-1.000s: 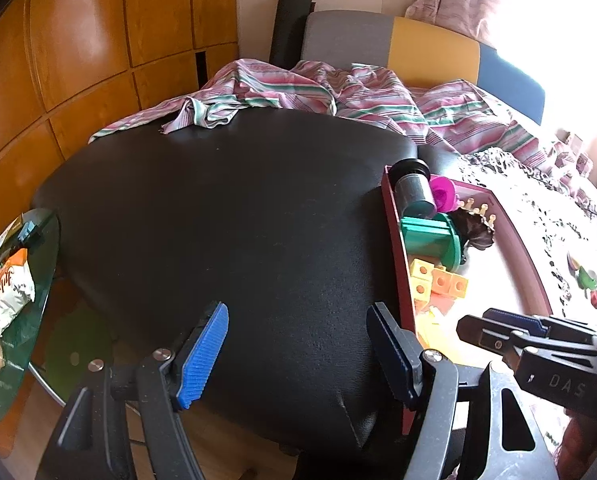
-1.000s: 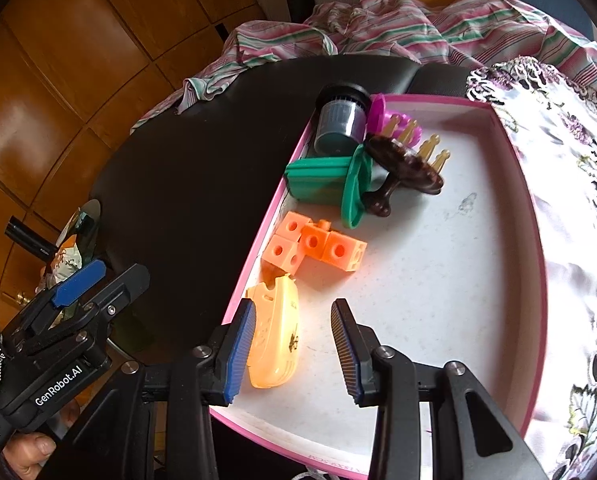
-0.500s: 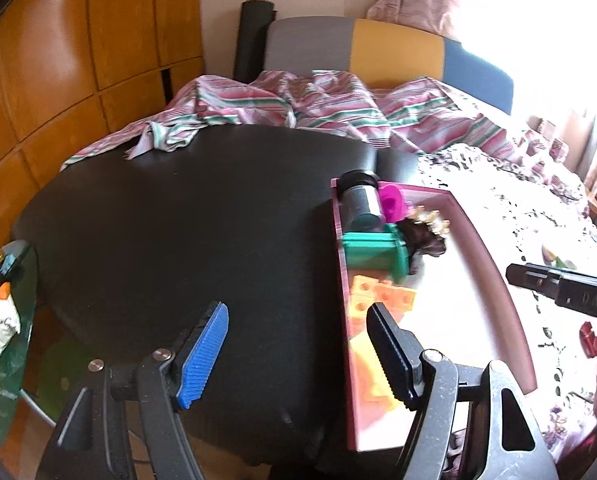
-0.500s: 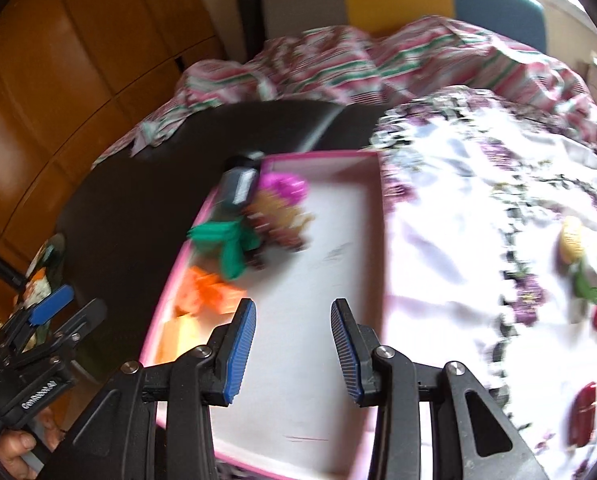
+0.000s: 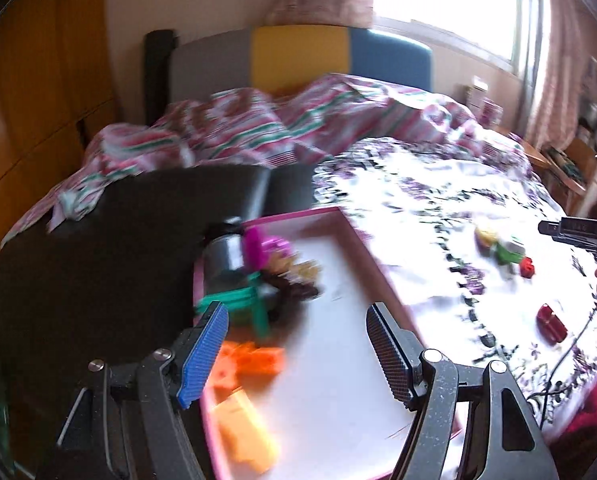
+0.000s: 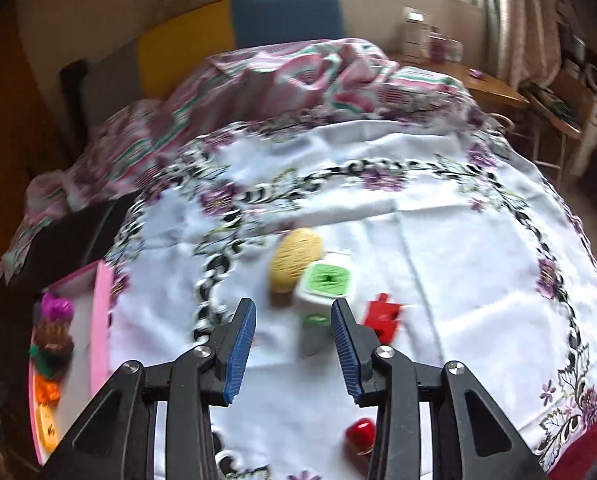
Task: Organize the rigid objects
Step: 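Move both grippers from the tray back over the tablecloth toys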
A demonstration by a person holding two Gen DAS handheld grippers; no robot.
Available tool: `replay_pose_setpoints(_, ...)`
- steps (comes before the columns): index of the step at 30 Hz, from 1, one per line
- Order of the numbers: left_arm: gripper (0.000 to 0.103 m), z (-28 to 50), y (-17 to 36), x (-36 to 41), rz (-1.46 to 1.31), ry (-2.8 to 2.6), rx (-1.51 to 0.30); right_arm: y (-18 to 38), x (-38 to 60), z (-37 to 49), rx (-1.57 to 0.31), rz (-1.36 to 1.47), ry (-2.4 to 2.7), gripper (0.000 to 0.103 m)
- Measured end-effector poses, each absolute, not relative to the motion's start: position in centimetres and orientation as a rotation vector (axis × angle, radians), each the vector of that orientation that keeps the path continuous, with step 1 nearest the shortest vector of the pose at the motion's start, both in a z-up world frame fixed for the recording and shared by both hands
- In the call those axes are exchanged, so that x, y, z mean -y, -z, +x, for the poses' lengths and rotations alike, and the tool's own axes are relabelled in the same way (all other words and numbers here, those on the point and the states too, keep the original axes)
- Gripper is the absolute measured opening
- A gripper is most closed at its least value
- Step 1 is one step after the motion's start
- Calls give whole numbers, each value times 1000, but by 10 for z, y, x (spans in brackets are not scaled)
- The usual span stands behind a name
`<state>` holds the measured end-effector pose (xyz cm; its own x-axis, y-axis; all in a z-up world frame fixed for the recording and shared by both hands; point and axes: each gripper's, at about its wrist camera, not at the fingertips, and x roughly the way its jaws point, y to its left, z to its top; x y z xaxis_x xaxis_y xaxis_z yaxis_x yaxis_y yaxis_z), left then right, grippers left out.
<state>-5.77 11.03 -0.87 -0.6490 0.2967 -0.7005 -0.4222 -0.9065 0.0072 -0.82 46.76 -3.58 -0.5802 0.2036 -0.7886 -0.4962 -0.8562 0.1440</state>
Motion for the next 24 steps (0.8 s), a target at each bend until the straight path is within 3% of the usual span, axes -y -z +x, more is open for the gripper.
replay_pose_setpoints(8,72,-75,19,-207,-1054,-2354,-319,63,-547,32,-829,-1039,-2200,39)
replay_pose_setpoints(24,56,-140,72,-380,-1163,-2129,-449,68,-550,31,-974,-1082,-2228,39)
